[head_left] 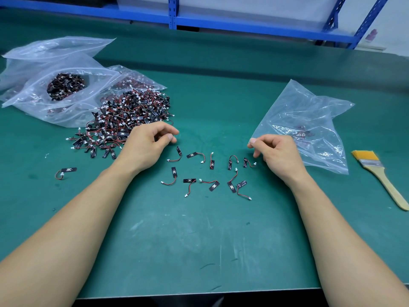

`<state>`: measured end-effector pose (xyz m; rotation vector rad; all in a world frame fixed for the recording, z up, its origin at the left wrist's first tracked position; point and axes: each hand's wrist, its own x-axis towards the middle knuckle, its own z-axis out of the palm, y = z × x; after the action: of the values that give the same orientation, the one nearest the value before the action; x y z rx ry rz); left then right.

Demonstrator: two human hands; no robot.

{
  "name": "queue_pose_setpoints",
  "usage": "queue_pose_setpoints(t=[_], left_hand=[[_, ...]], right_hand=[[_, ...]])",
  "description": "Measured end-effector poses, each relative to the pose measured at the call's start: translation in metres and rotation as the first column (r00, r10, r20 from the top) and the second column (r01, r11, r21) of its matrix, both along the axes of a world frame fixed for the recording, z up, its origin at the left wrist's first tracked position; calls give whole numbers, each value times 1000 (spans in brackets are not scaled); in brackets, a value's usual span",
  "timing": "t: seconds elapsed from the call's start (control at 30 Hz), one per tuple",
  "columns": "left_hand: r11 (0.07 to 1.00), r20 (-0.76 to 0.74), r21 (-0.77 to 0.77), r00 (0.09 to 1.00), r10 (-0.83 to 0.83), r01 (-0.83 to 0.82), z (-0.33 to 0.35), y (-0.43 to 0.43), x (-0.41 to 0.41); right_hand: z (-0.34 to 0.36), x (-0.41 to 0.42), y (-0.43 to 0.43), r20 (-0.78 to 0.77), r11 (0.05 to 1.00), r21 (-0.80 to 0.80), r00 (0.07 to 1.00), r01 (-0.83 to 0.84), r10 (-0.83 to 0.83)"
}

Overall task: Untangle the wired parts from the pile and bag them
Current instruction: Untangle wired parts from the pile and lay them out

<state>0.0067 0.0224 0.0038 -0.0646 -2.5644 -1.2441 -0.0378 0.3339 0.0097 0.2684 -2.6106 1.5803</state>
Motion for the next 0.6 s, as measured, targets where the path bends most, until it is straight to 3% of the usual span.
queue_pose_setpoints(t=[0.6], left_hand=[[1000, -11, -17, 1000, -2, 2, -1, -1, -1]], right_hand=[[-1, 0, 0, 6, 1000, 9, 1000, 0, 0]])
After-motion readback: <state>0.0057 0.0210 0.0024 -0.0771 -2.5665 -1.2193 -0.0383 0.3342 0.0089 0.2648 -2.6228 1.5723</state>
